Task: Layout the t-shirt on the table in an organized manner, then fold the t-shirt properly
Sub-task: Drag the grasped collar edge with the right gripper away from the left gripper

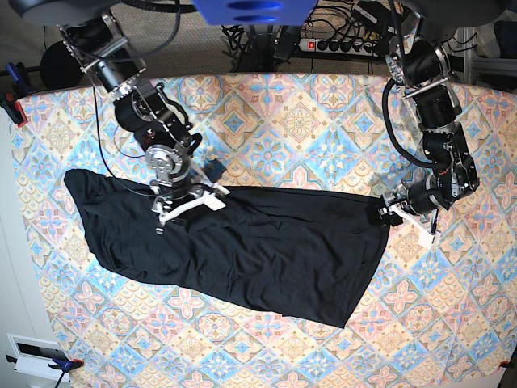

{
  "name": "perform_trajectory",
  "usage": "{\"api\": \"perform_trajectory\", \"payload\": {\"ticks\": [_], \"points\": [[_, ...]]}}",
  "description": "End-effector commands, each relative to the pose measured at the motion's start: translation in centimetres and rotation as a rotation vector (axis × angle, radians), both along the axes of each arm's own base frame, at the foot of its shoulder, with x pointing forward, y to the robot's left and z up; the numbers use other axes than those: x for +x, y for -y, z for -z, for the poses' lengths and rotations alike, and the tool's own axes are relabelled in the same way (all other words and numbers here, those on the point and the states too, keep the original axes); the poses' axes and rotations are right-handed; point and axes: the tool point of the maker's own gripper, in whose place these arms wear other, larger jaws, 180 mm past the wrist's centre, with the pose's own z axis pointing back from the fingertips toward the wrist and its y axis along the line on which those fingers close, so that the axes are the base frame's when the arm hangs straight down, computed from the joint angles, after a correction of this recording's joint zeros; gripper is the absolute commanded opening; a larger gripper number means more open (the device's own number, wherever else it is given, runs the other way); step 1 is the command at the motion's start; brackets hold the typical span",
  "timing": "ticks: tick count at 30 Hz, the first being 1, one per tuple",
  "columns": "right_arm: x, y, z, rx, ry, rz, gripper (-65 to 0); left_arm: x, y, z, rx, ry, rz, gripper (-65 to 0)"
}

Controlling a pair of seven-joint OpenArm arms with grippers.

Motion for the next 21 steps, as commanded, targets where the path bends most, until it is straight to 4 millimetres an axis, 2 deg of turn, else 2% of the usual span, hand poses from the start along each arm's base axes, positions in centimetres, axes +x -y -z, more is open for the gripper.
{"api": "perform_trajectory", "payload": {"ticks": [1,6,10,12,14,17,19,21], "points": [[1.1,0.7,-1.6,-0.012,0.051,0.01,-44.3,1.4,-0.6,-1.8,0.003,0.06,-0.008,-28.6],[1.1,0.6,-1.8,-0.009,0.057,0.009,-34.7,1.4,-0.6,-1.8,0.003,0.06,-0.008,-28.6],[1.3,0.6,-2.0,0.002,0.062,0.018,-30.8,0.9,-0.6,-1.3,0.003,0.047,-0.008,-28.6],[1.9,2.1,-2.7,0.009,0.08,0.065,-30.8,0.8,-0.6,-1.2,0.003,0.045,-0.008,-28.6],[2.7,4.0,-4.2,0.034,0.118,0.13,-30.8,0.7,-0.6,-1.1,0.003,0.042,-0.008,-28.6],[3.8,7.0,-7.8,0.099,0.209,0.234,-30.8,0.7,-0.6,-1.1,0.003,0.042,-0.008,-28.6],[4.2,8.3,-10.5,0.226,0.273,0.317,-30.8,0.7,-0.6,-1.1,0.003,0.042,-0.008,-28.6],[4.2,10.9,-13.4,0.381,0.344,0.424,-30.8,0.7,-0.6,-1.1,0.003,0.042,-0.008,-28.6]]}}
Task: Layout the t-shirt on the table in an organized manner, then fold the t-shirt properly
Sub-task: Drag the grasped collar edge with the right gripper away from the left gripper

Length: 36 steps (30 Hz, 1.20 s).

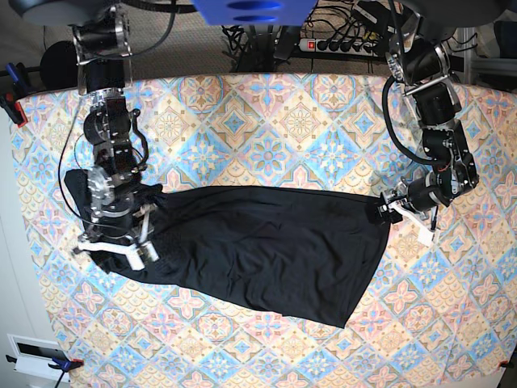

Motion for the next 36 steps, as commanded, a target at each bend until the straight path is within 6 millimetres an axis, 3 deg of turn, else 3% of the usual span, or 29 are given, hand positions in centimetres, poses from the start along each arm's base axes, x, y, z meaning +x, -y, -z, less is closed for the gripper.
{"api": "perform_trajectory", "payload": {"ticks": [1,4,8,14,19,25,31,36], "points": [[0.3,2.1,-3.0,0.036,0.089,0.056,-30.8,1.2,-0.7,-1.5,0.013,0.048,-0.005,-28.6],[-0.9,5.8,-4.4,0.257,0.156,0.194,-30.8,1.2,-0.7,-1.5,0.013,0.048,-0.003,-28.6],[-3.7,10.2,-3.0,0.606,0.164,0.393,-30.8,1.2,-0.7,-1.5,0.013,0.048,-0.003,-28.6],[-6.7,14.5,-4.1,1.083,0.257,0.52,-30.8,1.2,-0.6,-1.5,0.014,0.048,-0.002,-28.6],[-8.1,14.6,0.2,1.415,0.204,0.56,-30.8,1.2,0.2,-1.3,0.002,0.045,0.002,-28.6],[-9.1,12.5,7.3,1.681,0.075,0.63,-30.8,0.6,0.3,-0.8,-0.004,0.032,0.003,-28.6],[-10.5,11.9,8.6,1.739,0.056,0.638,-30.8,0.4,0.3,-0.5,-0.002,0.025,0.002,-28.6],[-10.9,12.9,8.7,1.737,0.121,0.657,-30.8,0.4,0.3,-0.5,-0.003,0.026,0.002,-28.6]]}}
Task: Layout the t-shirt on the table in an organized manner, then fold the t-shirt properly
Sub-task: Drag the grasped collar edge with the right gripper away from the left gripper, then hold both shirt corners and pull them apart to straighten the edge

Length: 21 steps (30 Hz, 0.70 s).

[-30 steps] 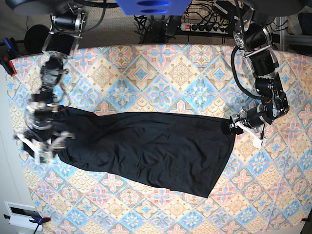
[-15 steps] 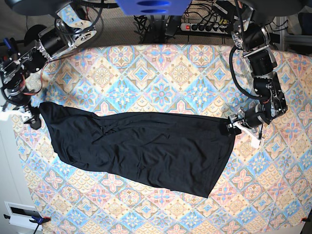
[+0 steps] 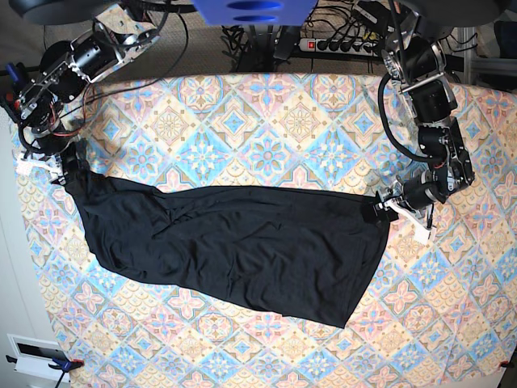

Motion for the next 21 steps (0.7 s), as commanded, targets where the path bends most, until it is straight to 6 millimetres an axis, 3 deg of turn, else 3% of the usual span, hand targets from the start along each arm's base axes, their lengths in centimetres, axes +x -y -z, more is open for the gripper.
{"api": "perform_trajectory", "payload": {"ticks": [1,6,21], "points": [[0.4,1.2,-1.4,-0.036,0.04,0.014,-30.8,0.6,-0.6,-0.9,0.018,0.018,0.003,-28.6],[-0.6,2.2,-0.1,-0.041,-0.032,0.072,-30.8,0.6,-0.6,-0.9,0.017,0.019,0.003,-28.6],[-0.2,2.2,-0.2,-0.043,-0.025,0.083,-30.8,0.6,-0.6,-0.9,0.015,0.02,0.002,-28.6]]}}
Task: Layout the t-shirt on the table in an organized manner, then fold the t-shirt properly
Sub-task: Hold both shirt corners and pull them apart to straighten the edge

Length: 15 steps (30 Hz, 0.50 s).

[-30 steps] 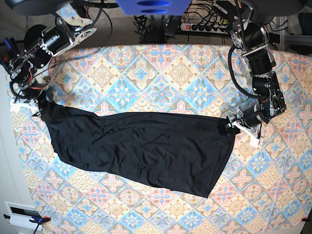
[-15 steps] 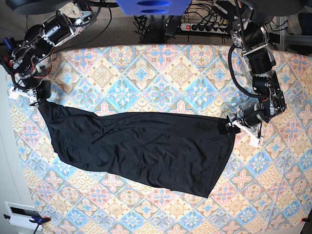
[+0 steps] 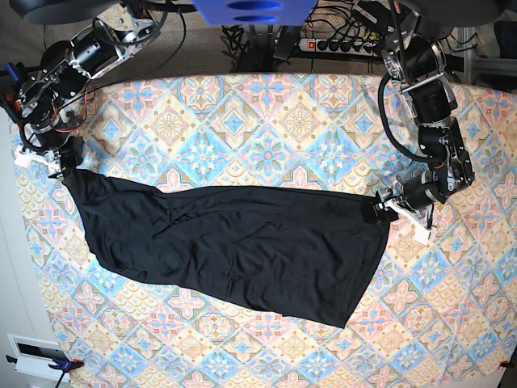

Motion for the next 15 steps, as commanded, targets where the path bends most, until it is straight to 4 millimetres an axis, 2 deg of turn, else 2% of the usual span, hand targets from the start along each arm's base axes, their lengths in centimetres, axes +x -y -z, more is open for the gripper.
{"api": "perform_trajectory", "payload": {"ticks": [1,5,11,15], "points": [[0.8,0.9,-1.5,-0.029,0.044,0.007,-30.8,0.6,-0.6,-0.9,0.016,0.019,0.002,-28.6],[0.6,0.7,-0.7,-0.006,0.029,0.009,-30.8,0.6,-0.6,-0.9,0.016,0.019,0.002,-28.6],[-0.2,0.1,2.5,0.067,-0.015,0.044,-30.8,0.6,-0.6,-0.9,0.016,0.019,0.002,-28.6],[-0.1,-0.3,3.3,0.093,-0.023,0.046,-30.8,0.6,-0.6,-0.9,0.016,0.019,0.002,-28.6]]}}
